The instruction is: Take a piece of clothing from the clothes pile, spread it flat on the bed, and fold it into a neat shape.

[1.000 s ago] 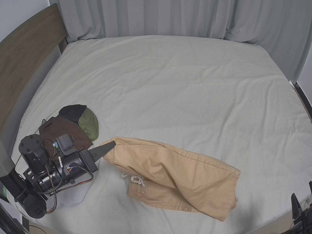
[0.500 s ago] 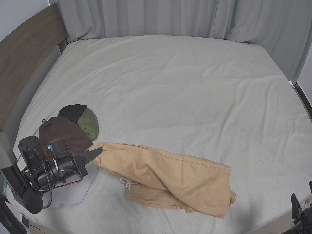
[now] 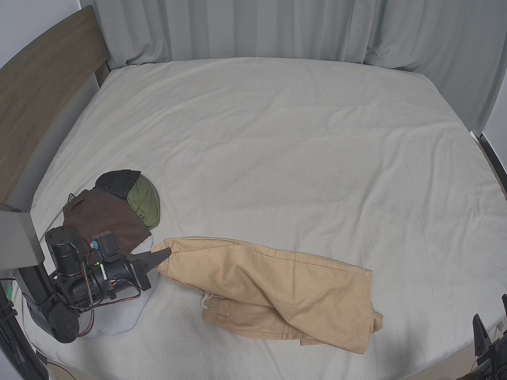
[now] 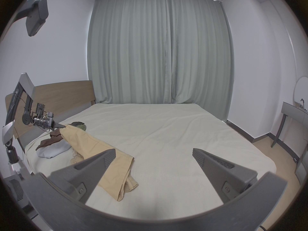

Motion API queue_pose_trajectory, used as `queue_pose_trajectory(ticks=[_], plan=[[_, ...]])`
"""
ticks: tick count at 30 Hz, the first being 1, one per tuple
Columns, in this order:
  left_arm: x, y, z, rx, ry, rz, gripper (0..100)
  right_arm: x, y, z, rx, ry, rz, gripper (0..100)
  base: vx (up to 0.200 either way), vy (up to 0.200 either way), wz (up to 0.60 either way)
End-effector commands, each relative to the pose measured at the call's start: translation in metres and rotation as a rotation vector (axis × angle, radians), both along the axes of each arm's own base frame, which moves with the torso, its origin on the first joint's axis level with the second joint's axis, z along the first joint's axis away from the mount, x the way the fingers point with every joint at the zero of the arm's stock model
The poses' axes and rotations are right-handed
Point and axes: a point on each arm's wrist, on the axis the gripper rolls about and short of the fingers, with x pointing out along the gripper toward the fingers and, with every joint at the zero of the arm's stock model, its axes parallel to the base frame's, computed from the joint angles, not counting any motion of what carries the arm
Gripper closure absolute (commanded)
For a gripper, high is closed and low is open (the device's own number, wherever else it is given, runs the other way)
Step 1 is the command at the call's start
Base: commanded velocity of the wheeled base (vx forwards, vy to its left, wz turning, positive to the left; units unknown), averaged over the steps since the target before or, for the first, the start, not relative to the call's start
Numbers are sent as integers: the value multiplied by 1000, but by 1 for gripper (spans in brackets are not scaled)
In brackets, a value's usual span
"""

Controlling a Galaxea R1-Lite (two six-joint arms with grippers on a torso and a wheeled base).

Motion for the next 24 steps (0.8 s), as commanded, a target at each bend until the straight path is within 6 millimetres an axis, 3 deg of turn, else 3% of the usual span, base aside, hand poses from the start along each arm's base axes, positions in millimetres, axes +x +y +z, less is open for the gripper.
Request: queue_pose_trajectory(ticks=[1, 12, 24], plan=[[4, -1, -4, 3, 7, 1, 100, 0, 0, -5, 0, 1, 4, 0, 0, 0, 0], [6, -1, -12, 8, 37, 3, 100, 0, 0, -5, -8, -1, 1, 0, 0, 0, 0], [11, 3, -8, 4, 13, 21, 100, 0, 0, -5, -11, 1, 7, 0, 0, 0, 0]])
